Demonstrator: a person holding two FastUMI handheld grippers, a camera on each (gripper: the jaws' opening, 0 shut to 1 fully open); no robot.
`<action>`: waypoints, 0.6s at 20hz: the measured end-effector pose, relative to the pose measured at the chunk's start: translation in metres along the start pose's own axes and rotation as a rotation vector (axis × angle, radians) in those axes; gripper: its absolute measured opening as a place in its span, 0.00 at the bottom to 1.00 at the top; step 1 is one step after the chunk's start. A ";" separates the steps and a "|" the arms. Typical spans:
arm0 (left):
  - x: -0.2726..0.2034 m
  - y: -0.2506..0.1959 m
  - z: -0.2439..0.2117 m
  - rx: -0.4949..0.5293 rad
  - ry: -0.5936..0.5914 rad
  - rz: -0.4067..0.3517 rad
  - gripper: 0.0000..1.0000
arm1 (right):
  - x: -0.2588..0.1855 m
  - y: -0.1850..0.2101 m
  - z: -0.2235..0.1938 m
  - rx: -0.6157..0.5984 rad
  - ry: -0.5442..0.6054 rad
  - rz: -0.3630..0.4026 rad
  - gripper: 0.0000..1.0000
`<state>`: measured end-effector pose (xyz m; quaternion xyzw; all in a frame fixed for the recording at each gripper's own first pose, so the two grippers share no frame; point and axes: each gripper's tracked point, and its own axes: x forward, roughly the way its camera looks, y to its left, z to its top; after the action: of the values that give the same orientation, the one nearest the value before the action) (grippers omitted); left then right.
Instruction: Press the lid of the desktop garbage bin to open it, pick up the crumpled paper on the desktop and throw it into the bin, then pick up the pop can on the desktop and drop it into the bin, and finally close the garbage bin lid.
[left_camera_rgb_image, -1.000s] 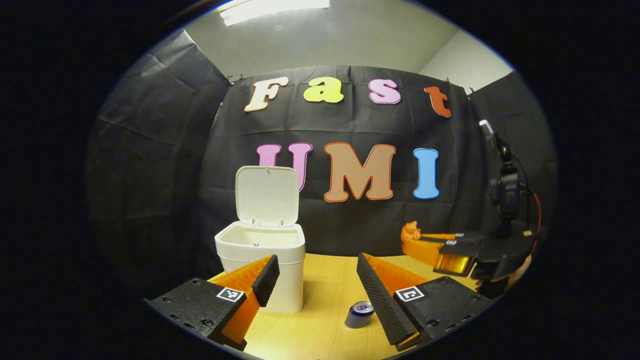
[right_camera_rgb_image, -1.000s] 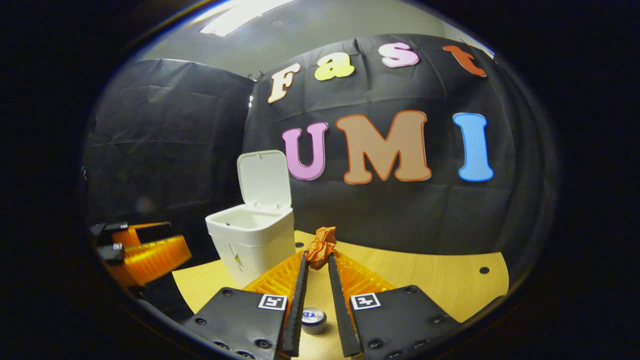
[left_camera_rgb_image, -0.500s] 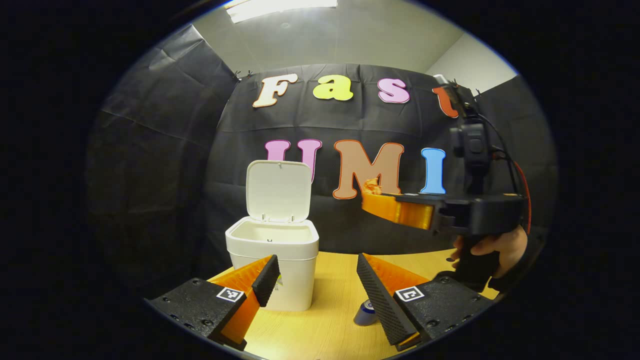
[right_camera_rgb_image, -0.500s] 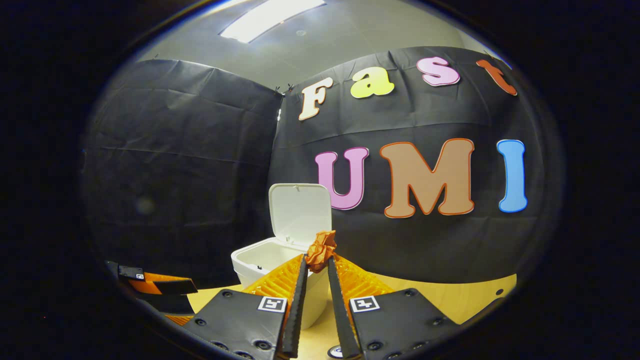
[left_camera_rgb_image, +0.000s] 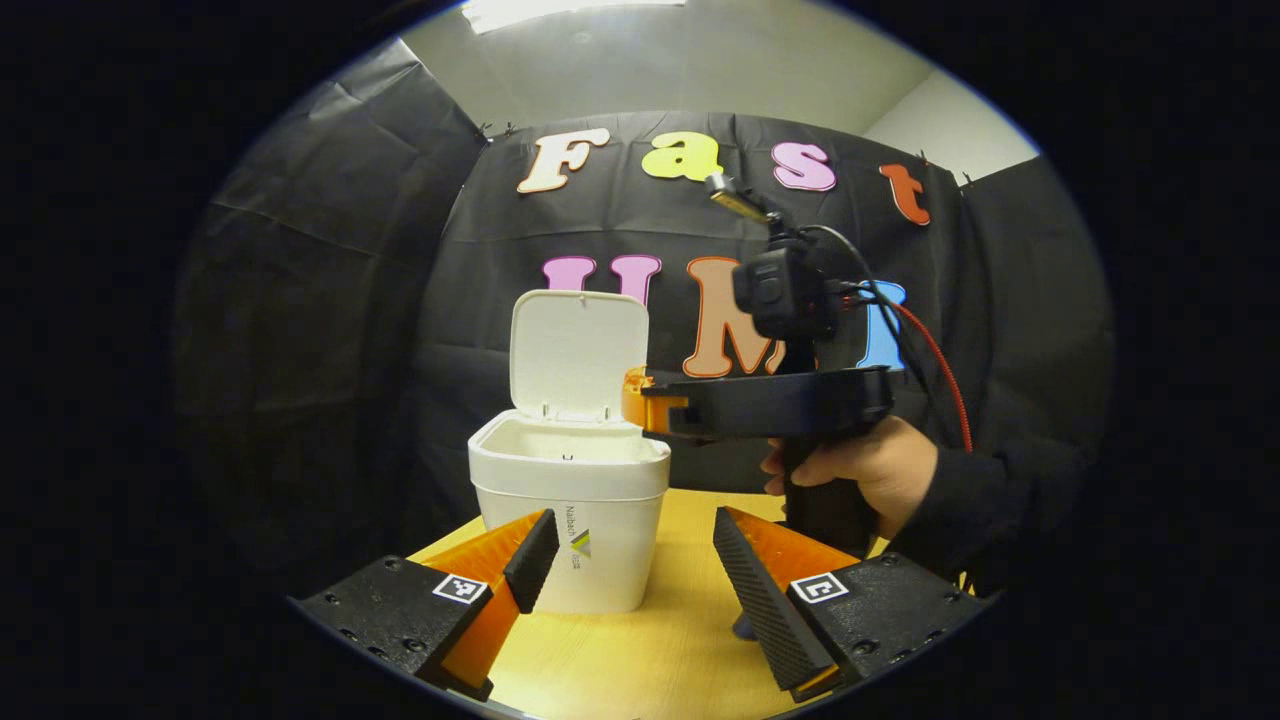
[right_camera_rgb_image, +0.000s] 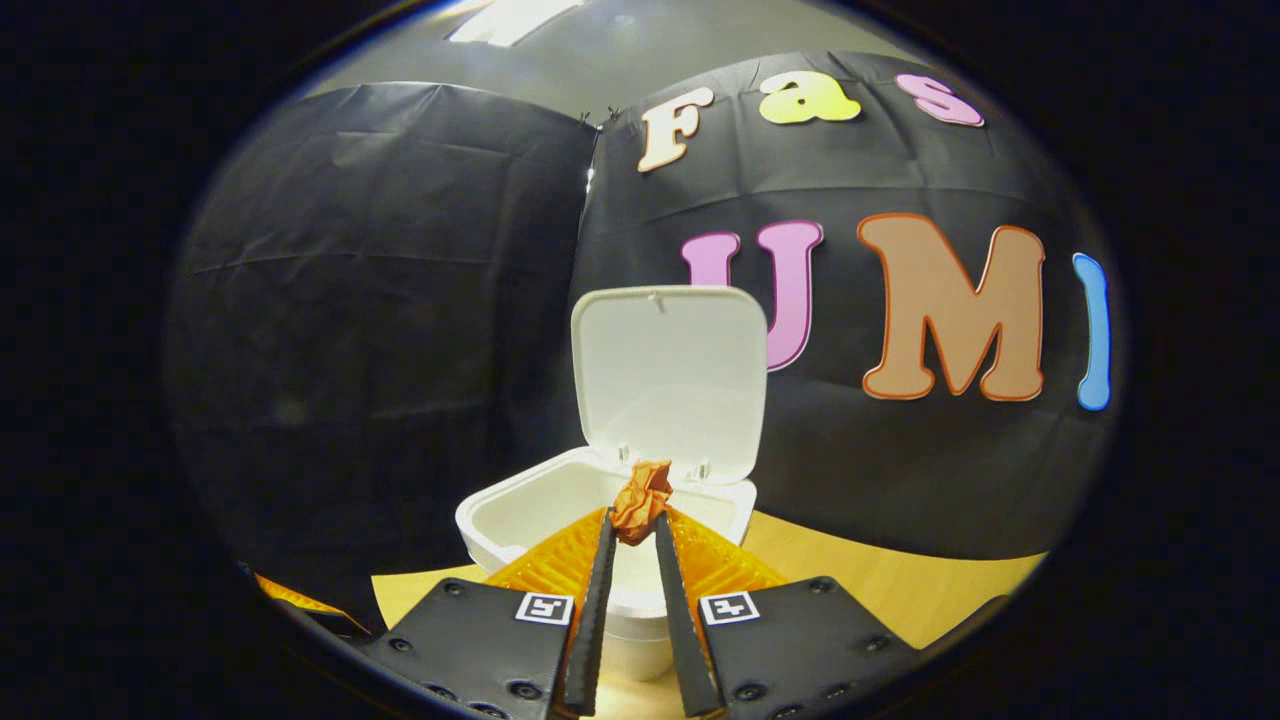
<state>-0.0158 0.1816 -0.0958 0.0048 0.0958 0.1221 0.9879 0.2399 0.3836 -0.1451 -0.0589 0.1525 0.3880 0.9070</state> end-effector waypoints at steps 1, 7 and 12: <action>0.002 0.002 -0.004 -0.002 0.007 0.002 0.94 | 0.009 0.001 -0.008 -0.004 0.026 0.001 0.34; 0.016 0.022 -0.023 -0.033 0.050 0.019 0.94 | 0.022 -0.004 -0.021 0.003 0.076 -0.016 0.53; 0.026 0.015 -0.029 -0.031 0.050 0.001 0.94 | -0.027 -0.041 0.028 -0.027 -0.106 -0.107 0.71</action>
<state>-0.0007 0.2024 -0.1289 -0.0134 0.1187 0.1240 0.9851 0.2580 0.3433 -0.1103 -0.0584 0.0958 0.3437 0.9324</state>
